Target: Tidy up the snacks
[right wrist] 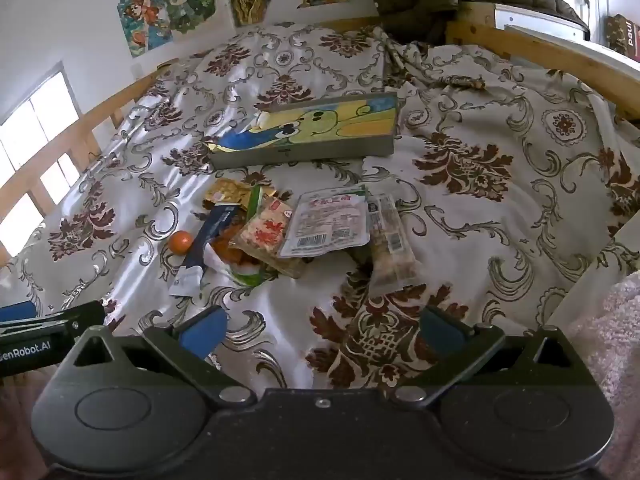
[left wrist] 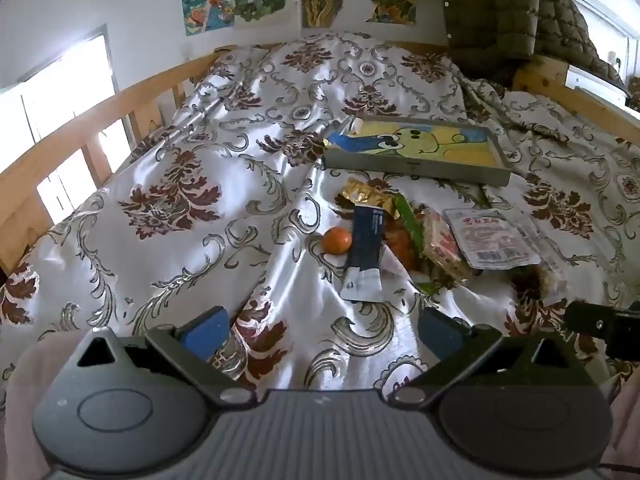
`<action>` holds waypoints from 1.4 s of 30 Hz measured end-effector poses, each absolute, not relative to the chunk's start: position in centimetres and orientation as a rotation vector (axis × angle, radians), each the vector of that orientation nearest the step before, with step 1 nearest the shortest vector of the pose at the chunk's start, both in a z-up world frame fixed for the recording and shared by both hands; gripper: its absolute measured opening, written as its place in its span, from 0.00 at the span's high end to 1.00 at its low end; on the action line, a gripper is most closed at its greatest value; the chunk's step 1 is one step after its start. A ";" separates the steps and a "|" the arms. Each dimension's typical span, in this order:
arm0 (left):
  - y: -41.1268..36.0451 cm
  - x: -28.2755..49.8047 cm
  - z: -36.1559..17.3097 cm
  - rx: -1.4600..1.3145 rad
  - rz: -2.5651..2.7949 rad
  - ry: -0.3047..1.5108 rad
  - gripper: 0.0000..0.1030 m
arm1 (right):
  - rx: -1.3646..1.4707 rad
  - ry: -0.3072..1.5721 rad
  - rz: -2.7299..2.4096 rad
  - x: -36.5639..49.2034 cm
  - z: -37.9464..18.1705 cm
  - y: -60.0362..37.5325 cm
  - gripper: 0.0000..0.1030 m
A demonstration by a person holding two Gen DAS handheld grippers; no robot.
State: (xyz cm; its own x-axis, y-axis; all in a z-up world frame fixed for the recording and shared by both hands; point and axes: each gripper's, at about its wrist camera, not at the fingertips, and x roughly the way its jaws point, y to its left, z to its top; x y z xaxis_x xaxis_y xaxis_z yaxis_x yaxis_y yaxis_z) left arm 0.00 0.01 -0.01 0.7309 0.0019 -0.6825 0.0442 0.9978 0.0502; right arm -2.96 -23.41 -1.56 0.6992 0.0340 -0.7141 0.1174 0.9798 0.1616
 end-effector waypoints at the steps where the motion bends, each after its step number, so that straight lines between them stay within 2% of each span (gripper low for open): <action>1: 0.0 0.0 0.0 0.068 -0.019 0.754 0.00 | 0.207 0.787 -0.048 -3.0 -1.6 -23.4 0.01; 42: 0.3 -0.1 -0.1 0.061 -0.018 0.762 0.00 | 0.191 0.798 -0.057 -3.0 -1.6 -23.2 0.01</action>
State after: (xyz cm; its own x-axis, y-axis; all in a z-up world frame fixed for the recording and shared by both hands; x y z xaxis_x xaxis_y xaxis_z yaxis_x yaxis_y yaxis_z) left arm -0.07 0.30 -0.12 0.7231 0.0063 -0.6907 0.0383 0.9981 0.0492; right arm -2.99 -23.24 -1.60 0.6977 0.0213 -0.7160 0.1224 0.9813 0.1485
